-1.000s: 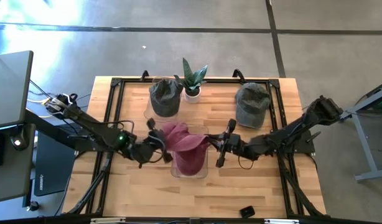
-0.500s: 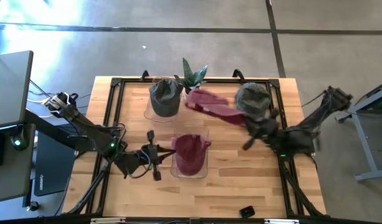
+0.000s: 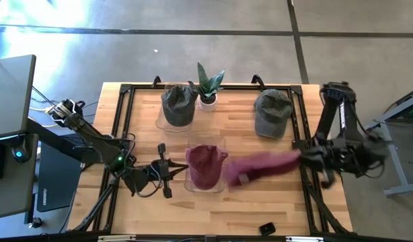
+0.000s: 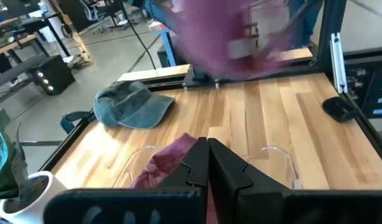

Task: Pick & Place hat
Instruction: Put the red cap into the bottom transparent bin

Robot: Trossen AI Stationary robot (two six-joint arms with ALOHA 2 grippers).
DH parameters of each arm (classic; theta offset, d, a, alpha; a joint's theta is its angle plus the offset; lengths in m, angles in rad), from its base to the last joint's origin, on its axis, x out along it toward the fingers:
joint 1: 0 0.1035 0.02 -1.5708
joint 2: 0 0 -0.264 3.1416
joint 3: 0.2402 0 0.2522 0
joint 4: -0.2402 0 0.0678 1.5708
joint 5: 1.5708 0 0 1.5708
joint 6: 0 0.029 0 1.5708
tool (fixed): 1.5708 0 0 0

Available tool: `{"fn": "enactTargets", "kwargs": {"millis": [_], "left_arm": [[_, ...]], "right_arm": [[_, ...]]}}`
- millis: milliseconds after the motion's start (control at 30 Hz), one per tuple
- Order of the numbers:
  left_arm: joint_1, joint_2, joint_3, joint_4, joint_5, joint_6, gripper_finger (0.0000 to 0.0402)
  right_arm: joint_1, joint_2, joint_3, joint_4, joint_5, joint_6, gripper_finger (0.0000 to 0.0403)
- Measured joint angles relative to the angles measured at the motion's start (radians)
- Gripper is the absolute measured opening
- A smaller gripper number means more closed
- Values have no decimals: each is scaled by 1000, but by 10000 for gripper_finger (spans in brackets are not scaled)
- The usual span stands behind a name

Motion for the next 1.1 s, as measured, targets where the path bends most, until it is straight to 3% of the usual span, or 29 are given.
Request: {"fn": "enactTargets", "kwargs": {"millis": [167, 267, 333, 467, 600, 700, 800, 867, 1100], "left_arm": [[1, 0, 0, -9, 13, 0, 0], [1, 0, 0, -8, 14, 0, 0], [2, 0, 0, -9, 14, 0, 0], [2, 0, 0, -8, 14, 1, 0], [2, 0, 0, -8, 11, 8, 0], [2, 0, 0, -8, 11, 9, 0], [2, 0, 0, -9, 10, 26, 0], [2, 0, 0, -11, 10, 29, 0], [2, 0, 0, -31, 10, 27, 0]], "right_arm": [[130, 56, 0, -170, -4, 318, 8], [136, 107, 0, -309, -20, 510, 8], [104, 136, 0, -427, -97, 654, 8], [-84, 198, -1, -670, -349, 968, 8], [-335, 209, 32, -958, -798, 1202, 8], [-478, 210, 104, -1283, -1048, 1329, 8], [-604, 206, 167, -1493, -1219, 1343, 8], [-677, 208, 173, -1543, -1275, 1271, 8], [-886, 252, 145, -1489, -1278, 947, 24]]}}
